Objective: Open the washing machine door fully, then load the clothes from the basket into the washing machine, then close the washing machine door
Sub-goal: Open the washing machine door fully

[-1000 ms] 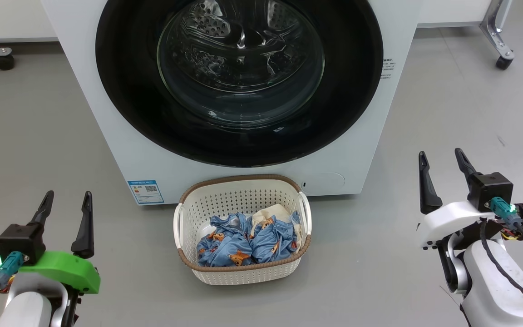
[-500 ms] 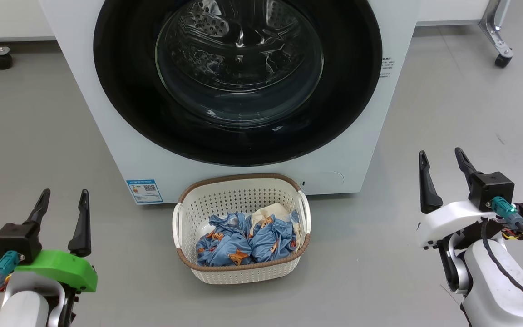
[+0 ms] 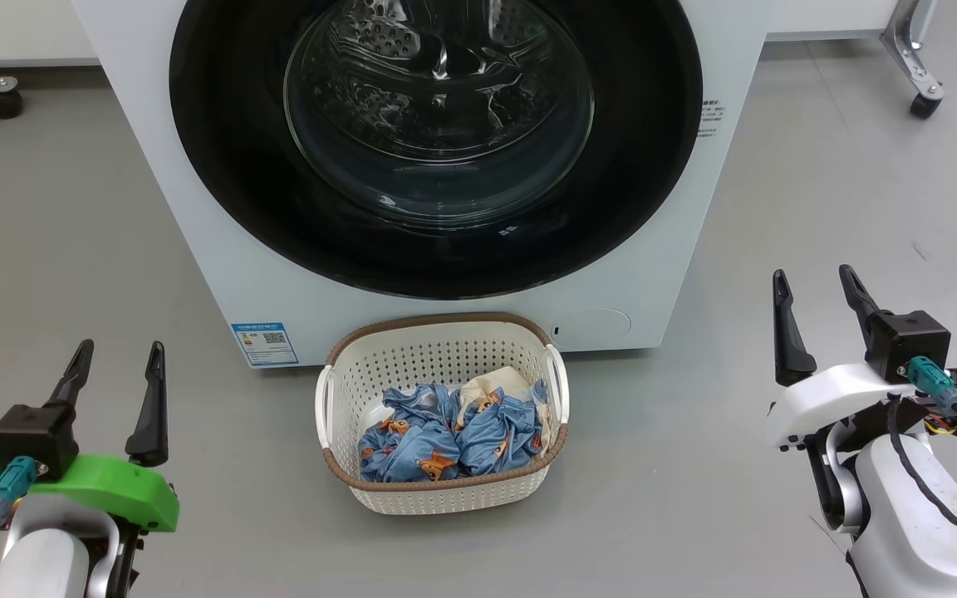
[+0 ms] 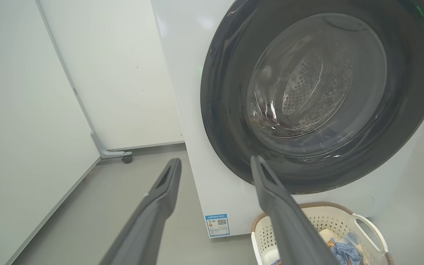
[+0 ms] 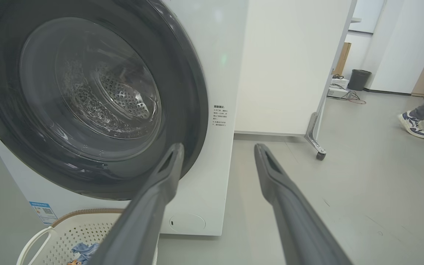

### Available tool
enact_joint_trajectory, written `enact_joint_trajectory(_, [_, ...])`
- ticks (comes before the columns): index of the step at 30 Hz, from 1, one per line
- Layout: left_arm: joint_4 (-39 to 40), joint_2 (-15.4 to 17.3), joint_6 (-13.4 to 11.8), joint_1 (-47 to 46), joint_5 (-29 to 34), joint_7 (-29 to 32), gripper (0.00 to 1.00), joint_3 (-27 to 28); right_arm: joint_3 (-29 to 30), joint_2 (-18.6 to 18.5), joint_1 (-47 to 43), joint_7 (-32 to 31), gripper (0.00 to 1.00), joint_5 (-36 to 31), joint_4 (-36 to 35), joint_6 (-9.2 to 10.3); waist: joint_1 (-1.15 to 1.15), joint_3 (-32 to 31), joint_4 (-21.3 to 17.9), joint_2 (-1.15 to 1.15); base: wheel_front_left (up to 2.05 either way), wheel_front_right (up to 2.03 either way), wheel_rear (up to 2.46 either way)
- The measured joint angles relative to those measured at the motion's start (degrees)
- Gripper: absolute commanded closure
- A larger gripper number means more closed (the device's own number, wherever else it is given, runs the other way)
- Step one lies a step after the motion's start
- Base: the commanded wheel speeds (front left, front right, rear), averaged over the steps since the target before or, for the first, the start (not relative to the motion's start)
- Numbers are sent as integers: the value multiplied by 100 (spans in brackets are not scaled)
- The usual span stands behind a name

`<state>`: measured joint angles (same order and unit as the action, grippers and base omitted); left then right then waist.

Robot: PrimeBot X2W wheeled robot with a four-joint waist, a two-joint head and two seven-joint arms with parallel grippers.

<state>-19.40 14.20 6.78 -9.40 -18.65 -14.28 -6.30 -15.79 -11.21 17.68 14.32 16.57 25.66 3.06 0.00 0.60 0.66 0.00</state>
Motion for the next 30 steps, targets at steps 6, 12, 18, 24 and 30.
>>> enact_joint_trajectory(6, [18, -1, 9, 0, 0, 0, 0, 11, 23, 29, 0, 0, 0, -5, -35, 0, 0, 27, 23, 0, 37, 37, -75])
enact_joint_trajectory(12, [36, -3, 26, 0, 0, 0, 0, 31, 79, 41, 0, 0, 0, -7, -34, 0, 0, 59, 42, 0, 52, 52, -104])
enact_joint_trajectory(18, [48, -7, 32, 0, 0, 0, 0, 38, 103, 42, -1, 0, 0, -20, -40, 0, 0, 85, 60, 0, 66, 66, -132])
enact_joint_trajectory(24, [43, -15, 33, 0, -2, 0, 0, 45, 145, 45, -1, 0, 0, -49, -41, 0, 0, 90, 85, 0, 81, 81, -161])
enact_joint_trajectory(30, [76, -57, 33, 0, -12, 0, 0, 82, 196, 49, -1, 0, 0, -56, -46, 0, 0, 81, 111, 0, 79, 79, -158])
